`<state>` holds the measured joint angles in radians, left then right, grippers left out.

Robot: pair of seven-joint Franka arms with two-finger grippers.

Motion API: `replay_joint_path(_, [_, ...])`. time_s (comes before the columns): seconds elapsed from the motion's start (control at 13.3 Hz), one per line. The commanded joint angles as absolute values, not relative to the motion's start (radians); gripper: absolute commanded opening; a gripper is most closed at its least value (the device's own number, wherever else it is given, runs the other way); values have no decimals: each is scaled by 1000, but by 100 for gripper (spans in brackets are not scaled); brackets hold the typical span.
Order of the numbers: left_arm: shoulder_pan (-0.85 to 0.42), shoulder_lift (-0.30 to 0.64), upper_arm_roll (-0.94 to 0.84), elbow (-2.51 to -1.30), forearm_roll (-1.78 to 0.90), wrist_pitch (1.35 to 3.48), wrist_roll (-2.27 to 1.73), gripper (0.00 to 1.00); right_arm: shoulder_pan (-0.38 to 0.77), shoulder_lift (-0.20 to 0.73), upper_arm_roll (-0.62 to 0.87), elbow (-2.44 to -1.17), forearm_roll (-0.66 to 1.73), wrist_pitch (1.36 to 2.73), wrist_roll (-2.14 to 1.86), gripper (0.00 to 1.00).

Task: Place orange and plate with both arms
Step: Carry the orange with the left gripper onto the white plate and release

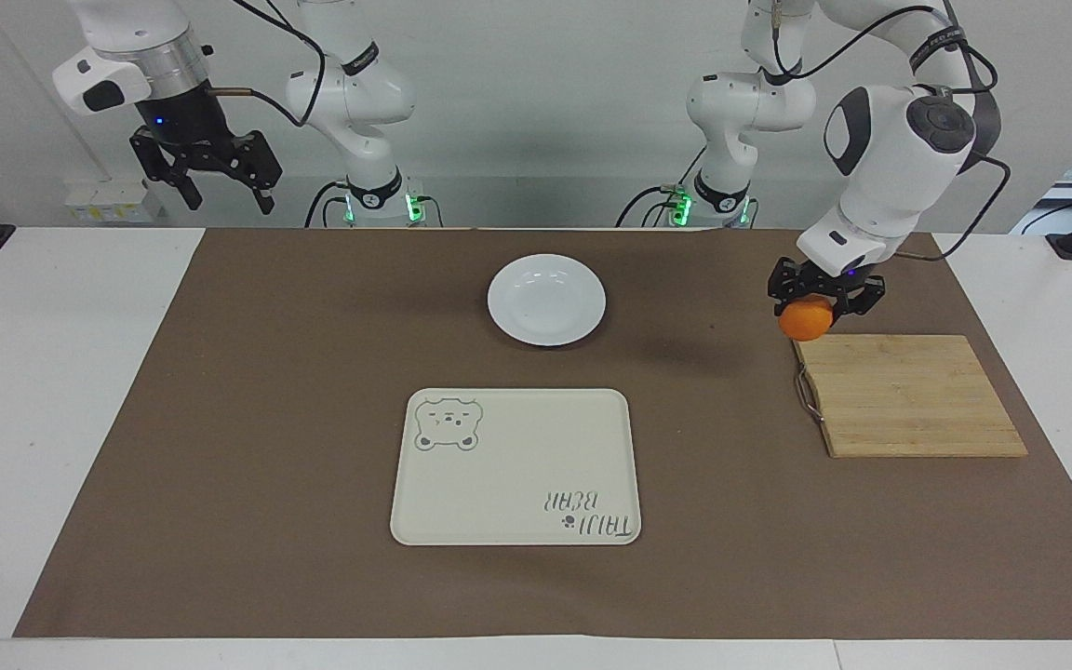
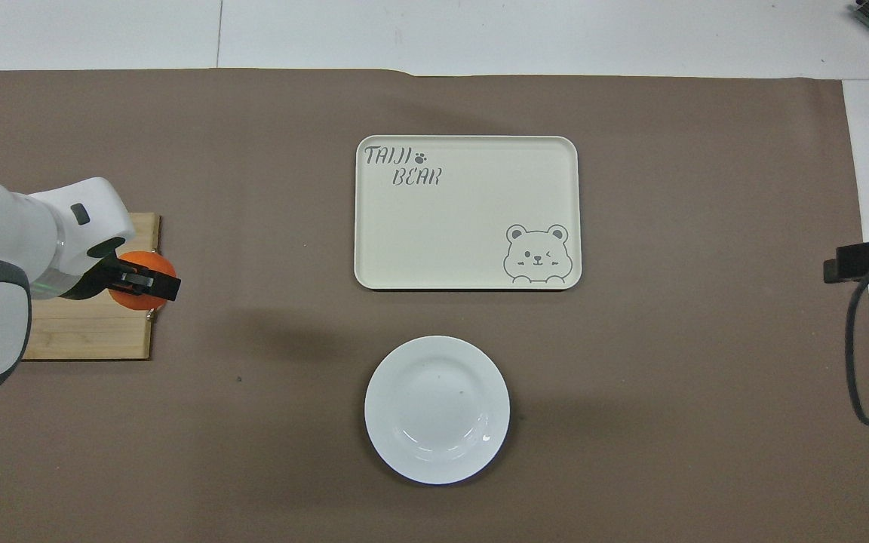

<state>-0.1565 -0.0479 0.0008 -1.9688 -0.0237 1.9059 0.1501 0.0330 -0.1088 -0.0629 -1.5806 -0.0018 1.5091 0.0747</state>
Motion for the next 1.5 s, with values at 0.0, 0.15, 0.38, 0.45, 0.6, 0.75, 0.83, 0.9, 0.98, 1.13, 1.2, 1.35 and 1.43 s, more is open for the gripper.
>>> replay_joint_path(0.0, [-219, -49, 12, -1953, -20, 1882, 68, 0, 21, -110, -63, -1583, 20, 1509, 51, 100])
replay_joint_path(0.15, [-280, -55, 9, -1956, -21, 1879, -3, 0, 23, -110, -63, -1583, 20, 1509, 51, 100])
replay_joint_path(0.38, [-392, -67, 8, -1960, -23, 1884, -119, 0, 21, -109, -63, -1583, 20, 1509, 51, 100])
replay_joint_path(0.45, [-429, -75, 8, -1965, -25, 1884, -168, 0, 23, -109, -63, -1583, 20, 1509, 51, 100])
replay_joint_path(0.6, [-497, -80, 6, -1967, -63, 1897, -221, 0, 23, -109, -63, -1583, 20, 1511, 51, 100])
replay_joint_path(0.75, [-572, -63, 8, -1971, -133, 1946, -239, 0, 21, -109, -63, -1583, 20, 1509, 51, 100])
replay_joint_path(0.83, [-609, -49, 8, -1985, -133, 1983, -285, 0, 21, -109, -63, -1583, 20, 1509, 51, 100])
replay_joint_path(0.9, [-655, -28, 8, -1986, -133, 2015, -331, 0, 23, -109, -63, -1583, 20, 1511, 51, 100])
replay_joint_path(0.98, [-693, 0, 8, -1988, -133, 2040, -362, 0, 23, -109, -63, -1583, 20, 1509, 51, 100])
replay_joint_path(1.13, [-764, 50, 8, -2000, -133, 2110, -408, 0, 21, -109, -63, -1583, 20, 1511, 51, 100])
replay_joint_path(1.2, [-787, 57, 8, -2022, -135, 2146, -432, 0, 21, -109, -63, -1583, 20, 1509, 51, 100])
replay_joint_path(1.35, [-837, 70, 8, -2058, -133, 2172, -439, 0, 23, -109, -63, -1583, 20, 1509, 51, 100])
replay_joint_path(1.43, [-851, 89, 8, -2063, -135, 2175, -439, 0, 23, -109, -63, -1583, 20, 1509, 51, 100])
